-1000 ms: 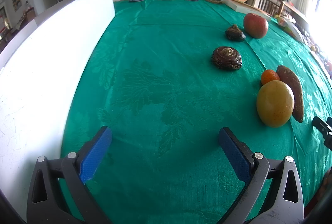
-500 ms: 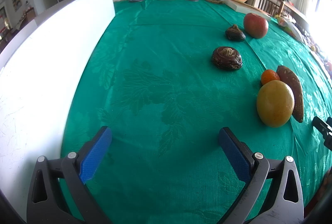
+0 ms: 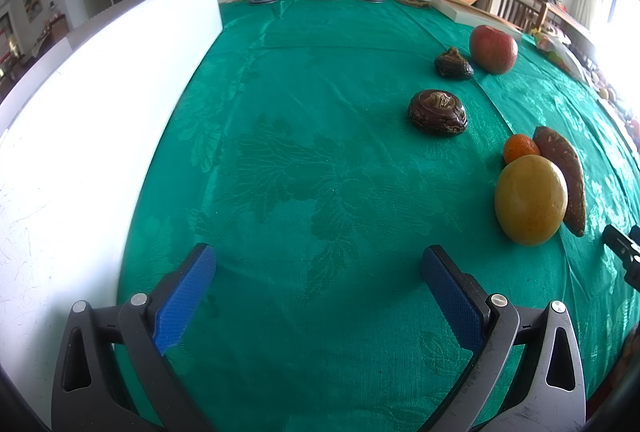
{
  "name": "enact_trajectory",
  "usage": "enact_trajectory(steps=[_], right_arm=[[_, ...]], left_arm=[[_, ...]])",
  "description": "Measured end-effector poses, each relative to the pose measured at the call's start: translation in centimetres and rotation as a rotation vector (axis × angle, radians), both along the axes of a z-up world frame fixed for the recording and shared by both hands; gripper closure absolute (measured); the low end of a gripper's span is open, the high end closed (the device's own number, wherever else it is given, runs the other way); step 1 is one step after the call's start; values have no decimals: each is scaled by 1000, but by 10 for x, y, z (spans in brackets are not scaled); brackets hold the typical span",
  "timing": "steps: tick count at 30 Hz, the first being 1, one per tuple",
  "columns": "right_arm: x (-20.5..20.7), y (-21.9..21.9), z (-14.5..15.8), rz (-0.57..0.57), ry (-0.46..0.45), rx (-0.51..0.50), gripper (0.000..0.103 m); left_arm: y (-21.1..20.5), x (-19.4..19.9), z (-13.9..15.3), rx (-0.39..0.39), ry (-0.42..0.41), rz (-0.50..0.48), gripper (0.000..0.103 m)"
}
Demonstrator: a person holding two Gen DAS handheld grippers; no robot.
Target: Organize fruits
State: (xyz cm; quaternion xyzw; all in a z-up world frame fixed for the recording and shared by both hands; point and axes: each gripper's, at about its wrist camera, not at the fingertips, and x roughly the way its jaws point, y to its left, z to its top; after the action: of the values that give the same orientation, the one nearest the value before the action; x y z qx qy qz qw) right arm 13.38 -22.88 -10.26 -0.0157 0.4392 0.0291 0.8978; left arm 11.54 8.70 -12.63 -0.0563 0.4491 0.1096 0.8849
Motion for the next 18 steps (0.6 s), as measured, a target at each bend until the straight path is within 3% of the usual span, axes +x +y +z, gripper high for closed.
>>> enact_trajectory(steps=[18], right_arm=[[-1, 2, 0, 4, 0, 0, 0]], left_arm=[[0, 0, 0, 0, 0, 1, 0]])
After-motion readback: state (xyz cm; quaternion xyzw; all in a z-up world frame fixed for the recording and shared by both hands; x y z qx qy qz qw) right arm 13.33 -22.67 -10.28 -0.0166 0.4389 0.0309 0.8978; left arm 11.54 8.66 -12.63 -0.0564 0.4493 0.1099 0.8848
